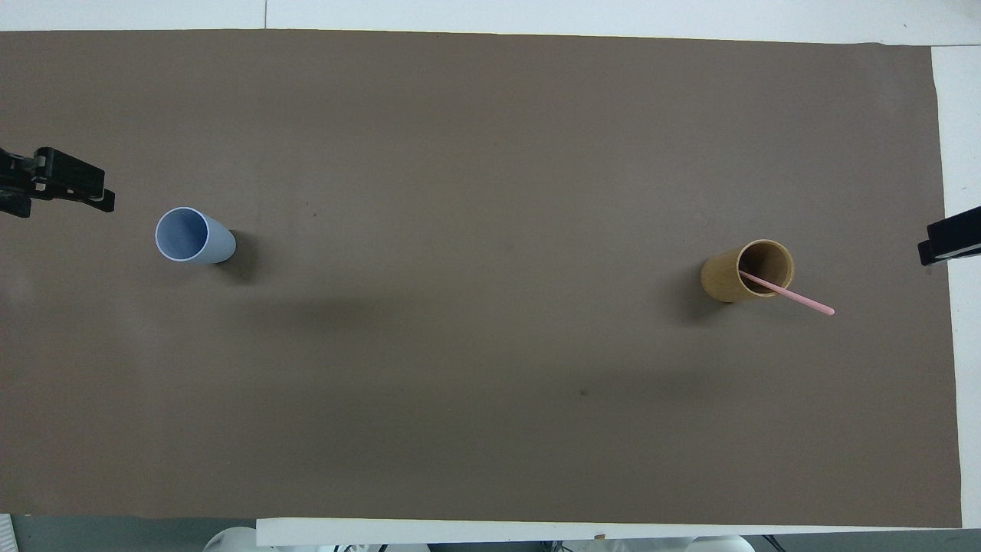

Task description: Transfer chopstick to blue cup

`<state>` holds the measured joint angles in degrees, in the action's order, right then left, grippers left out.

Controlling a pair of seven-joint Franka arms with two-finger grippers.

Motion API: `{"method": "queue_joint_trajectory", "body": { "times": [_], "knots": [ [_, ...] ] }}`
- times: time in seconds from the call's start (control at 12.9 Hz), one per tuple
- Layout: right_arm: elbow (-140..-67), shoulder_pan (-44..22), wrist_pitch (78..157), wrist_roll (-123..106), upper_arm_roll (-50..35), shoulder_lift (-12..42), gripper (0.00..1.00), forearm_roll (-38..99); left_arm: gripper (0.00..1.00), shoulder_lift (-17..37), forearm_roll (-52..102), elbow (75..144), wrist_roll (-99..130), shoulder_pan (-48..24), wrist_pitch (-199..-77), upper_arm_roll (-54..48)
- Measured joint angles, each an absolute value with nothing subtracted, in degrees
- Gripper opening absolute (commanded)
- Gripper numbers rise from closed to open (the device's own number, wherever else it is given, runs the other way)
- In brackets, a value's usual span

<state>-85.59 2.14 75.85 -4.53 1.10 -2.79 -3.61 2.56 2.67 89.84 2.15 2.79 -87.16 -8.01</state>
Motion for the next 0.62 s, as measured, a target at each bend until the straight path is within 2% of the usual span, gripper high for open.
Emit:
{"method": "queue_joint_trajectory", "body": {
  "times": [0.62],
  "knots": [
    [-86.10,1.80,75.84,-4.53,0.83,-2.98,0.99,-3.60,1.00,2.56,2.67,89.84,2.14,2.79,-87.14,-8.01]
  ]
}}
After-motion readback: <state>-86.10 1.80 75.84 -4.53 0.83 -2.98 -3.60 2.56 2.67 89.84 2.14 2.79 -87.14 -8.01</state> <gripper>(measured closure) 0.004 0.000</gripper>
